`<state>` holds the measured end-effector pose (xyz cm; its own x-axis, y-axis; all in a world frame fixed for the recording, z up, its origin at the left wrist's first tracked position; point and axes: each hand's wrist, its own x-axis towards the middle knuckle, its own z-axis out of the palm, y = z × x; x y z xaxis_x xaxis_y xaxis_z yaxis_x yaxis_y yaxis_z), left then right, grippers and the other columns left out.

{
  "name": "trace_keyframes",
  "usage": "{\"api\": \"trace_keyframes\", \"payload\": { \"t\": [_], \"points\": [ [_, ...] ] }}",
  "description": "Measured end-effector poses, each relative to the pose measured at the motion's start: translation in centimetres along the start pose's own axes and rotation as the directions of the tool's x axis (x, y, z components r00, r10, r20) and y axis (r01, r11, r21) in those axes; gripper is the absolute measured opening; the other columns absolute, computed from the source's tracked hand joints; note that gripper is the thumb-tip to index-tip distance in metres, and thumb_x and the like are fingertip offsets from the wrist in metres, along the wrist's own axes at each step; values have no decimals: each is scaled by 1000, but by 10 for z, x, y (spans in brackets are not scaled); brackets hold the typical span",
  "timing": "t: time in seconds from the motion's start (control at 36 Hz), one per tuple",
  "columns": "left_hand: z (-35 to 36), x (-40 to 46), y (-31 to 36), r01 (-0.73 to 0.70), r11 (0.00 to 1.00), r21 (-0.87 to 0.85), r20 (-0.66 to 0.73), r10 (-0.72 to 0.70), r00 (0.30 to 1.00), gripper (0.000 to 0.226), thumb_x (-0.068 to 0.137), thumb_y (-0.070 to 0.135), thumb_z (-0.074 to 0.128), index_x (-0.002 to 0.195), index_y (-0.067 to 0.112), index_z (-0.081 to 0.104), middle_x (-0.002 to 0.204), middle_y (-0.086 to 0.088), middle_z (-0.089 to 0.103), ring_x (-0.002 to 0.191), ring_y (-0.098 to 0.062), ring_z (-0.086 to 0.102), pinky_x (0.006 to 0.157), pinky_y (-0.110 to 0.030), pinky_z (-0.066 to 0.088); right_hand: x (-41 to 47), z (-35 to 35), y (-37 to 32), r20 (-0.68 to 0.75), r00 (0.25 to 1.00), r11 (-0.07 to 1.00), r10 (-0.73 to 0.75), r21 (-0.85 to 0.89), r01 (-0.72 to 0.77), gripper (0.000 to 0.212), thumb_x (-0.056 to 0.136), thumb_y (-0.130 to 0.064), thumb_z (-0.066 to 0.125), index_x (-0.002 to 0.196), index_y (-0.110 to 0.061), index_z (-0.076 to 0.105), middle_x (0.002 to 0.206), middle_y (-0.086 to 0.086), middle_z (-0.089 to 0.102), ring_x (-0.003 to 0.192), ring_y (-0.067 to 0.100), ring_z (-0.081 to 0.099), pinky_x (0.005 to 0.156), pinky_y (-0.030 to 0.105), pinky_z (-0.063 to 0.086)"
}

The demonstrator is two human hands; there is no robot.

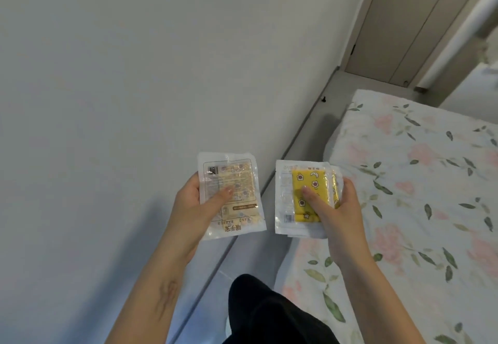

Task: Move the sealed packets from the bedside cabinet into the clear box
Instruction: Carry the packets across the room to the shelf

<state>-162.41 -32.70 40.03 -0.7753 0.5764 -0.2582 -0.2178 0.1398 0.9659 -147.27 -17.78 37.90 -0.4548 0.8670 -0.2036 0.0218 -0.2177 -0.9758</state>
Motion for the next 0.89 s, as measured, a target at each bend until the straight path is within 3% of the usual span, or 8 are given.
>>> {"api": "trace_keyframes", "payload": {
  "t": [0.22, 0.33, 0.47, 0.56, 0.67, 0.81, 0.89],
  "points": [
    [1, 63, 21, 0, 1000, -22, 116, 2, 993, 24, 83, 8, 69, 102, 22, 66, 97, 2, 75, 91, -20, 72, 82, -47, 57, 40, 27, -10, -86, 996, 999, -36, 11, 37, 35, 77, -20, 76, 98, -36, 53, 96, -7, 69, 82, 12, 71, 65, 27, 58],
    [4, 96, 29, 11, 999, -33, 163, -5, 987, 26, 82, 10, 69, 106, 20, 65, 100, 0, 75, 93, -22, 72, 83, -49, 56, 65, 42, -8, -103, 994, 1000, -28, -1, 28, 37, 75, -21, 77, 101, -32, 54, 99, -3, 70, 85, 15, 71, 72, 35, 59],
    [24, 149, 36, 40, 999, -34, 192, -32, 981, 26, 82, 8, 69, 105, 19, 65, 100, -2, 75, 93, -24, 72, 84, -52, 55, 113, 48, -13, -163, 986, 999, -28, 22, 32, 36, 75, -18, 77, 101, -30, 55, 96, -2, 71, 82, 16, 72, 67, 32, 59],
    [50, 190, 44, 39, 999, -22, 219, -33, 975, 25, 82, 8, 69, 104, 20, 65, 99, -1, 75, 91, -22, 72, 81, -48, 57, 156, 40, -21, -217, 976, 999, -33, 29, 40, 37, 76, -17, 77, 101, -32, 55, 95, -4, 71, 82, 15, 71, 67, 31, 58],
    [93, 258, 57, 22, 1000, -12, 252, -18, 968, 26, 82, 8, 68, 105, 19, 65, 99, 0, 75, 92, -21, 72, 79, -43, 57, 226, 24, -33, -276, 960, 998, -42, 30, 52, 35, 76, -18, 76, 94, -35, 53, 90, -10, 68, 74, 6, 70, 58, 20, 56],
    [162, 348, 78, 59, 998, 6, 281, -58, 958, 25, 82, 9, 68, 104, 21, 66, 100, -1, 75, 93, -23, 72, 83, -48, 56, 321, -1, -55, -308, 951, 999, -18, 30, 28, 36, 76, -19, 75, 98, -35, 52, 95, -3, 68, 81, 15, 70, 63, 31, 58],
    [205, 399, 95, 86, 996, 7, 294, -84, 952, 25, 82, 7, 68, 104, 19, 65, 100, -4, 75, 93, -25, 71, 84, -51, 55, 377, -18, -75, -325, 945, 999, -28, 19, 36, 37, 76, -18, 76, 100, -34, 54, 94, -4, 69, 78, 14, 71, 57, 27, 57]
  ]
}}
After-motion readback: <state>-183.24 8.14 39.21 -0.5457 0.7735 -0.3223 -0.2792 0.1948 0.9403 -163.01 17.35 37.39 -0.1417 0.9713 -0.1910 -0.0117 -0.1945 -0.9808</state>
